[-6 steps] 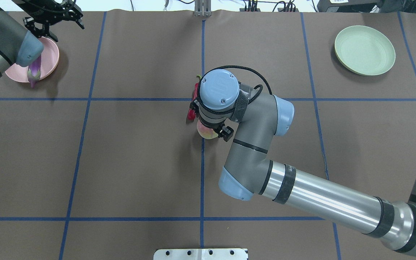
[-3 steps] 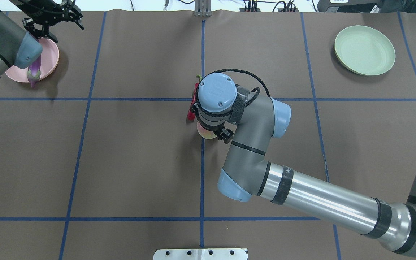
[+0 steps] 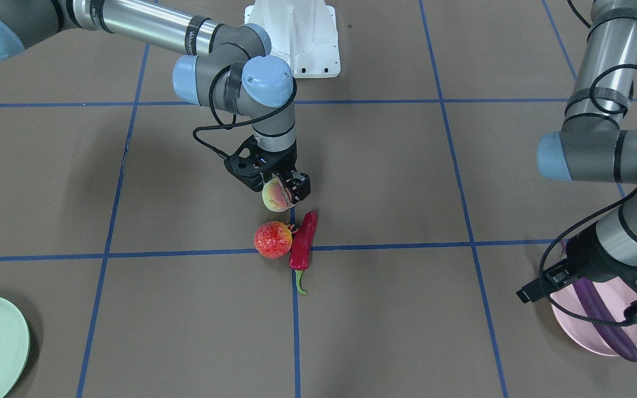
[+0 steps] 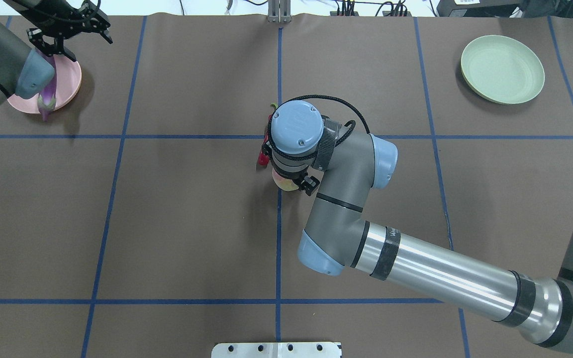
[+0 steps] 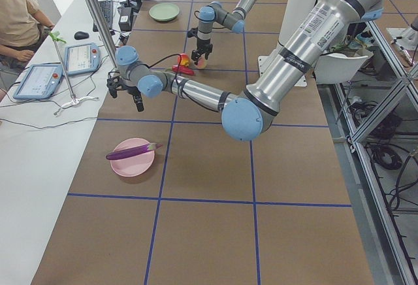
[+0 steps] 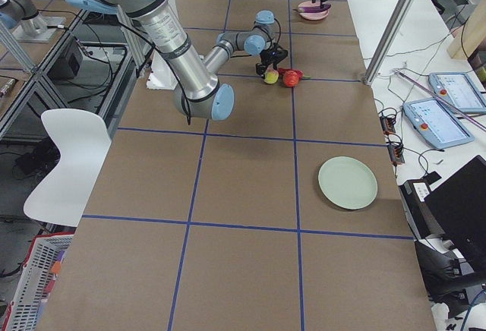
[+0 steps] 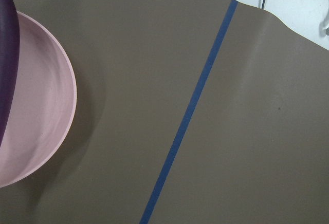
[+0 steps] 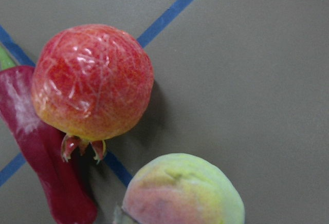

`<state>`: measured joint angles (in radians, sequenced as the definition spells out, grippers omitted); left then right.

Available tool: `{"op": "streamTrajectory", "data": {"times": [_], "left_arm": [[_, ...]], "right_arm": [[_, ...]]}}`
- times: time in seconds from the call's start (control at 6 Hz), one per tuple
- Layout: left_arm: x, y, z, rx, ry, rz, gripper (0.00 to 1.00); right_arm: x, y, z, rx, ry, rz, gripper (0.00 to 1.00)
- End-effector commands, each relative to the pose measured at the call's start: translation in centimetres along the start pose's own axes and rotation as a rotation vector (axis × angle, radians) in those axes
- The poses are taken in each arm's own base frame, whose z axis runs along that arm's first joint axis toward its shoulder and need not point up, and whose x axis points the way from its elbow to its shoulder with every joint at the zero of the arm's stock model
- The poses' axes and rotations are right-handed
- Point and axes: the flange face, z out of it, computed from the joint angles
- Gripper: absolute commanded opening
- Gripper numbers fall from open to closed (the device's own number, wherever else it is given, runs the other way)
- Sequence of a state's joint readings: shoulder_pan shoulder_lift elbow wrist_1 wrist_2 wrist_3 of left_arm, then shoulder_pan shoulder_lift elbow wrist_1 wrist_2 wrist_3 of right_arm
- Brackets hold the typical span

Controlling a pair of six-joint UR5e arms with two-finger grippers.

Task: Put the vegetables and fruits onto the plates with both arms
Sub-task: 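Close the right gripper on the peach and lift it, then carry the peach to the green plate while the left gripper reaches for the chili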

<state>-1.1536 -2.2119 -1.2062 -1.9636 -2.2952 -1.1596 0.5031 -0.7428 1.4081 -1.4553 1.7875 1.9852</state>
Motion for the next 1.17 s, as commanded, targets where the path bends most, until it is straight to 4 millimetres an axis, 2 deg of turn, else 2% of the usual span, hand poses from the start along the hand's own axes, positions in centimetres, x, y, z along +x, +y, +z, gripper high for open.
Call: {"op": "streamTrajectory", "data": {"times": [0.0, 0.17, 0.33, 0.5, 0.67, 0.83, 1.0], "left_arm": [[0.1, 0.2, -0.2, 0.001, 0.004, 0.002, 1.00], [0.3, 0.3, -0.3, 0.001, 0.007, -0.005, 1.00], [0.8, 1.0, -0.2, -0.004, 0.011, -0.010, 1.00], [2.0, 2.0, -0.4, -0.007, 0.024, -0.031, 1.00], [4.4, 4.8, 0.5, -0.031, 0.040, -0.048, 1.00], [8.0, 8.1, 2.1, -0.042, 0.046, -0.042, 1.00], [12.1, 13.1, 4.5, -0.026, 0.048, 0.026, 1.00]], "right_arm": [[-0.1, -0.2, -0.1, 0.001, -0.009, -0.009, 0.00], [-0.5, -0.5, -1.4, -0.004, -0.031, -0.009, 0.00], [-0.8, -1.6, -2.6, -0.003, -0.046, 0.001, 0.00], [-0.7, -4.5, -5.5, -0.004, -0.058, 0.024, 0.00], [1.1, -8.8, -7.4, 0.014, -0.054, -0.002, 0.00], [3.9, -15.0, -8.6, 0.026, -0.039, -0.066, 0.00], [5.0, -20.8, -9.8, 0.045, -0.027, -0.127, 0.00]]}}
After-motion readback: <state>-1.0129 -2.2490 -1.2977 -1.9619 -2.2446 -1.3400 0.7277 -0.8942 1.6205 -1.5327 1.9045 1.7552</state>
